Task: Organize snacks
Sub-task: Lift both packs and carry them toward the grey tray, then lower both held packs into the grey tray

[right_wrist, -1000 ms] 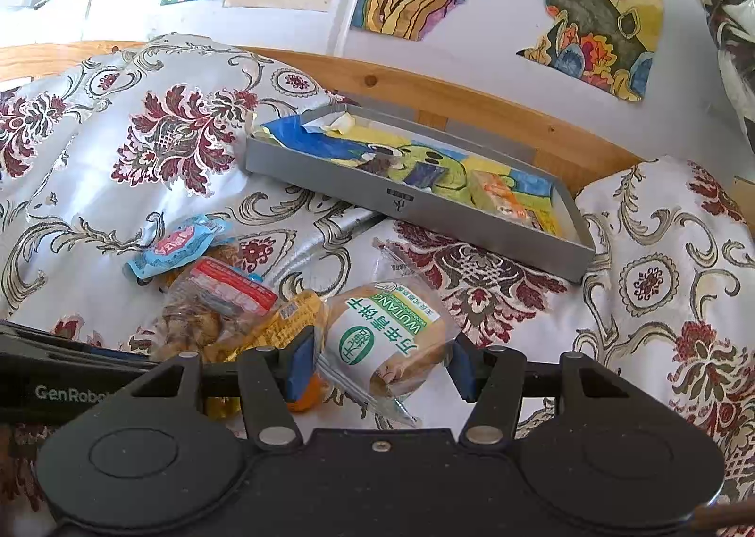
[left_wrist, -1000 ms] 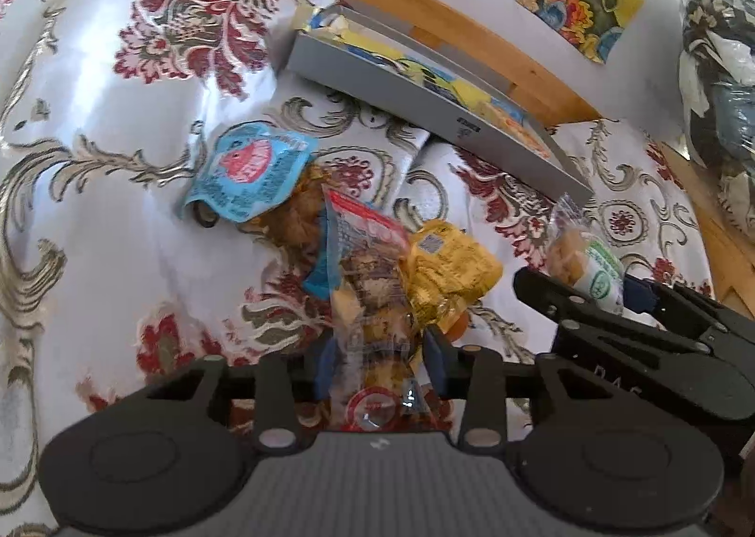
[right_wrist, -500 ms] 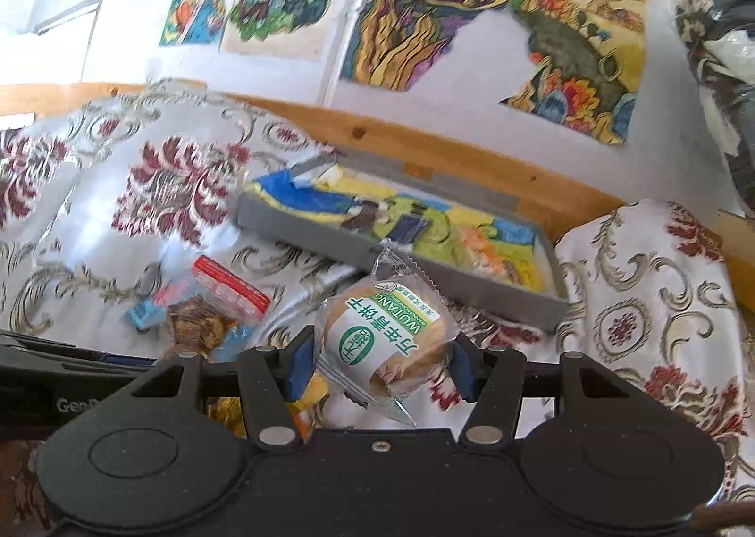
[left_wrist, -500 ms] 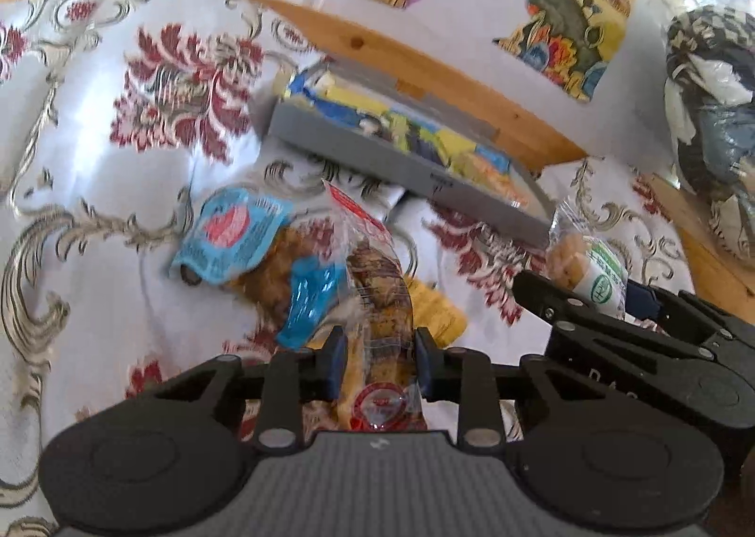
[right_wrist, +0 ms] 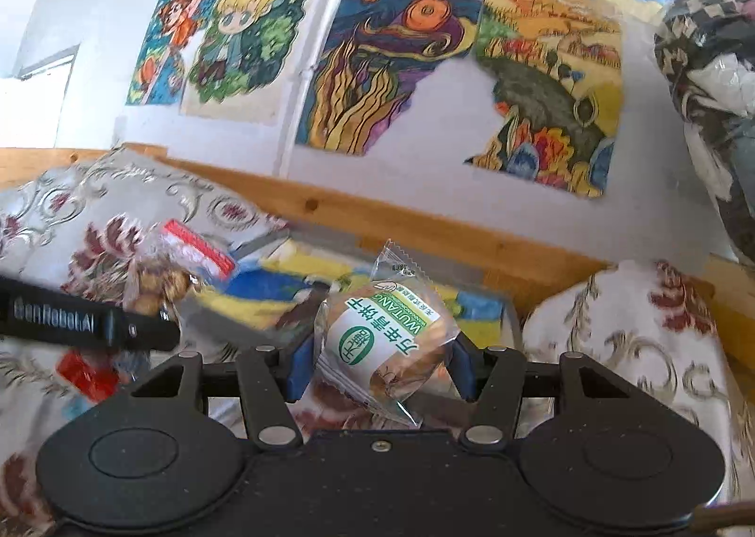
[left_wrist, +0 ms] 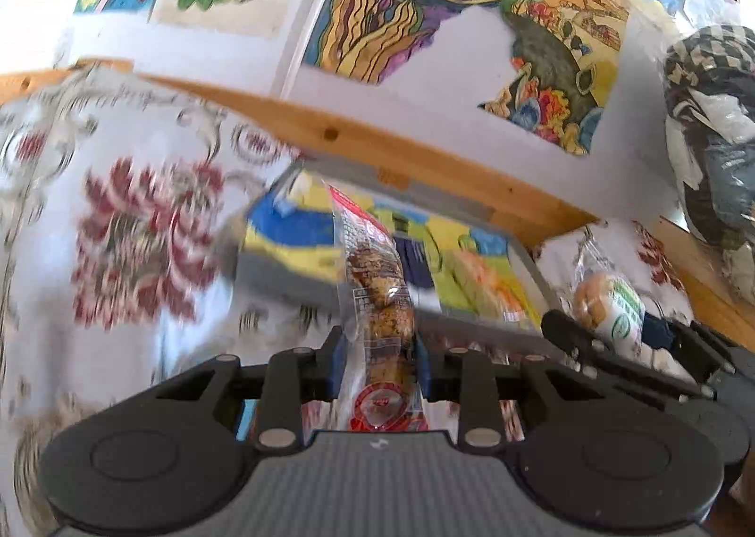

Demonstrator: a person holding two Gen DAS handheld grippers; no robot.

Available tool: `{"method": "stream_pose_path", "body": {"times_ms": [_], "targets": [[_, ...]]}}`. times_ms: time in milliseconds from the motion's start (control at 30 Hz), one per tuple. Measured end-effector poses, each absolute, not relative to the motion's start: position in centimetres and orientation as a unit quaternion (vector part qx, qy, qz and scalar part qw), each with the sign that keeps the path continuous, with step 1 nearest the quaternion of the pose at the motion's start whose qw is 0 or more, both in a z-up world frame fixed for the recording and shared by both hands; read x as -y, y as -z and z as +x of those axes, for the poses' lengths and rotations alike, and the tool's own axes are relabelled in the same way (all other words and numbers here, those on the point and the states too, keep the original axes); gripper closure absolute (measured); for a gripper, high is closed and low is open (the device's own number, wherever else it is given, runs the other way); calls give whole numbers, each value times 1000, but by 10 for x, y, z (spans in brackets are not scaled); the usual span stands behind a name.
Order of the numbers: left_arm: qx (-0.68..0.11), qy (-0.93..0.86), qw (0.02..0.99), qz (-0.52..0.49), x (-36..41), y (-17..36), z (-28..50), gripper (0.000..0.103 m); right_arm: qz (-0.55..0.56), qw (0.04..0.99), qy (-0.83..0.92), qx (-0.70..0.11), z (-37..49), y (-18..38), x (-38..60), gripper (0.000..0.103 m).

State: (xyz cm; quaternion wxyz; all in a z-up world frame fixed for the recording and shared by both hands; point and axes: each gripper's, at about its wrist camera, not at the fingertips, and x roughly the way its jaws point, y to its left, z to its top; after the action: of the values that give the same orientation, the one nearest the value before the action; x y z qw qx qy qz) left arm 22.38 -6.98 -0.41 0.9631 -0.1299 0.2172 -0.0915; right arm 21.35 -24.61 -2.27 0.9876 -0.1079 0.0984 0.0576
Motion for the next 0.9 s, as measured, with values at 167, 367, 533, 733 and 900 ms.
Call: {"method": "stream_pose_path", "body": {"times_ms": [167, 367, 533, 733, 900], "targets": [[-205, 64, 967, -138, 74, -17, 271, 71, -103, 990, -54, -83, 252, 31, 250, 45], [-199, 38, 965, -166, 76, -25, 327, 70, -87, 993, -37, -77, 297, 41, 249, 45], [-205, 32, 965, -161, 81, -18, 358, 70, -80, 993, -44, -78, 322, 51, 248, 45], [-223, 22, 959, -175, 84, -2, 384, 70, -65, 992, -58, -96, 339, 64, 246, 45], [-238, 21, 956, -169, 86, 10, 392, 70, -60, 989, -67, -115, 349, 75, 244, 45]]}}
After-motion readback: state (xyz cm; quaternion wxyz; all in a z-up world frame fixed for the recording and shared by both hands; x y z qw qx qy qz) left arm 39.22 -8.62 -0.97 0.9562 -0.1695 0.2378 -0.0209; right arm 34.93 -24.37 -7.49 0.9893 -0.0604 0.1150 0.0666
